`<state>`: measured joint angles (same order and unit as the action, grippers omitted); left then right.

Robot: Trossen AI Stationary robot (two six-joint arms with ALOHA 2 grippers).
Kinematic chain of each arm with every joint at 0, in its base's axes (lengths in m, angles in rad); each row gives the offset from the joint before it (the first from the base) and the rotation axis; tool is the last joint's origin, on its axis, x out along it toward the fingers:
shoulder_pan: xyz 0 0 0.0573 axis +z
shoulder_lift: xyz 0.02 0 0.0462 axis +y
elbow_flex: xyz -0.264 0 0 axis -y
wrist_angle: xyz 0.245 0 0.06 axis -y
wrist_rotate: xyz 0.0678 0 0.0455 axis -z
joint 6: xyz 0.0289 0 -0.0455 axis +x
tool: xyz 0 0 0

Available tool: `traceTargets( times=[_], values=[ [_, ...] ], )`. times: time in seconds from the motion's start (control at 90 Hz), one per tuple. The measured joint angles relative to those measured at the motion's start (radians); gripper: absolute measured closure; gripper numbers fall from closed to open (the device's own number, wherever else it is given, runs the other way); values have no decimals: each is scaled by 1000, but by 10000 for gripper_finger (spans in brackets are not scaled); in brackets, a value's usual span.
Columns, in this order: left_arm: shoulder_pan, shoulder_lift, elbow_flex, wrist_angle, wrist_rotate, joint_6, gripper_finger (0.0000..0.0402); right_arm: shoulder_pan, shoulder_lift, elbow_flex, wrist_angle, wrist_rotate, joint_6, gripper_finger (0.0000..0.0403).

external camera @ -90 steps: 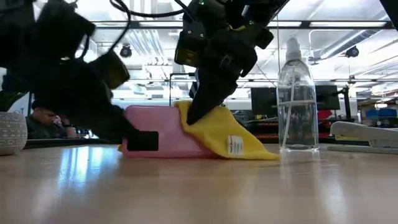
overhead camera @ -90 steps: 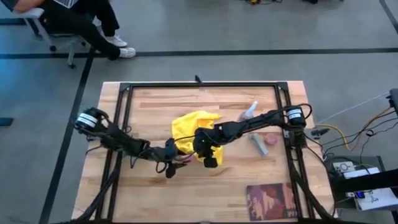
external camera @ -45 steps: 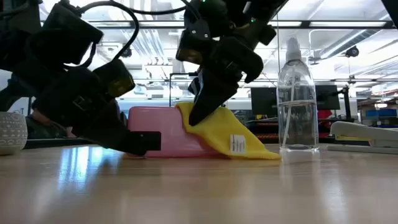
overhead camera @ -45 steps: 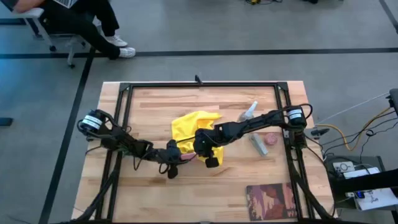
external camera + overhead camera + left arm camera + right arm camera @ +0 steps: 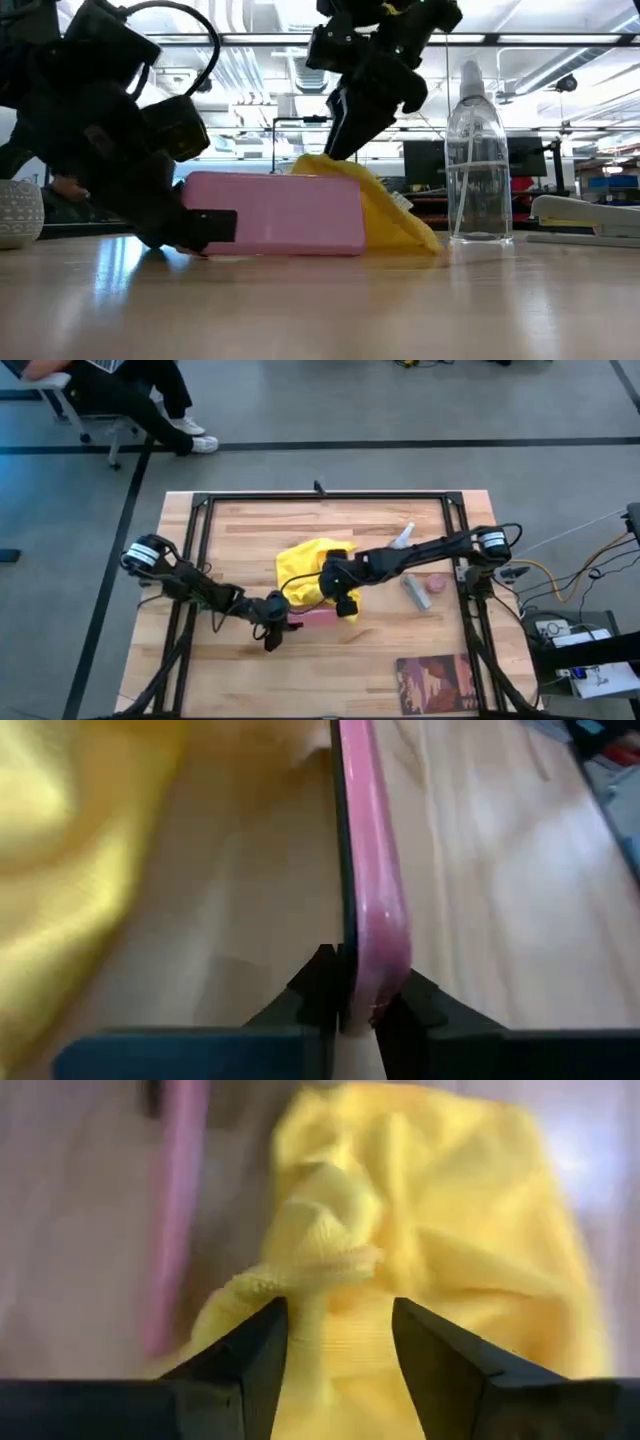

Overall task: Apply microfiber cloth
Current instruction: Wipe the front and back of the cellphone with the yellow microfiber cloth

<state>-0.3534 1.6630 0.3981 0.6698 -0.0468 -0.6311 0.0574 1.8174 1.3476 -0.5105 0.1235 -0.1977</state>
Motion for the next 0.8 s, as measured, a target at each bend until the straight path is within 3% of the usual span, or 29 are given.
traceTargets(
  times=[0.122,0.244,0.5,0.8],
  values=[
    [-3,-31,0,-24,71,-50,335,8,-18,0,-18,82,1,256],
    [-5,-78,-1,-85,138,-121,315,21,-28,0,-3,82,4,281],
    [-7,-161,-2,-243,130,-148,265,43,-18,-38,32,50,19,344],
    [-26,-177,-2,-253,204,-155,212,38,123,-107,207,49,22,344]
  ],
)
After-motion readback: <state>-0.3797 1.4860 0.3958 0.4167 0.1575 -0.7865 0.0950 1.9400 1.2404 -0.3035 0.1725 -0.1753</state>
